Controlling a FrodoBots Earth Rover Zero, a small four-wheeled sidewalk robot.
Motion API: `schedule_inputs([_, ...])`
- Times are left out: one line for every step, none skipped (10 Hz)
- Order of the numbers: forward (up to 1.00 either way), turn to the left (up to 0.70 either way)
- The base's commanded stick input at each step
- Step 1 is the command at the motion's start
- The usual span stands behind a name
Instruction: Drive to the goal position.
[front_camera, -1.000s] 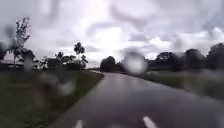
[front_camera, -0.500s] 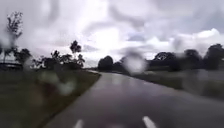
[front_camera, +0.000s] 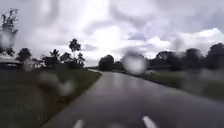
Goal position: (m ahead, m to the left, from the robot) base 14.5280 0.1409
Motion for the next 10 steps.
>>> schedule_inputs([0.85,0.00])
schedule_inputs([0.85,0.00])
schedule_inputs([0.85,0.00])
schedule_inputs([0.85,0.00])
schedule_inputs([0.85,0.00])
schedule_inputs([0.85,0.00])
schedule_inputs([0.85,0.00])
schedule_inputs([0.85,0.00])
schedule_inputs([0.85,0.00])
schedule_inputs([0.85,0.00])
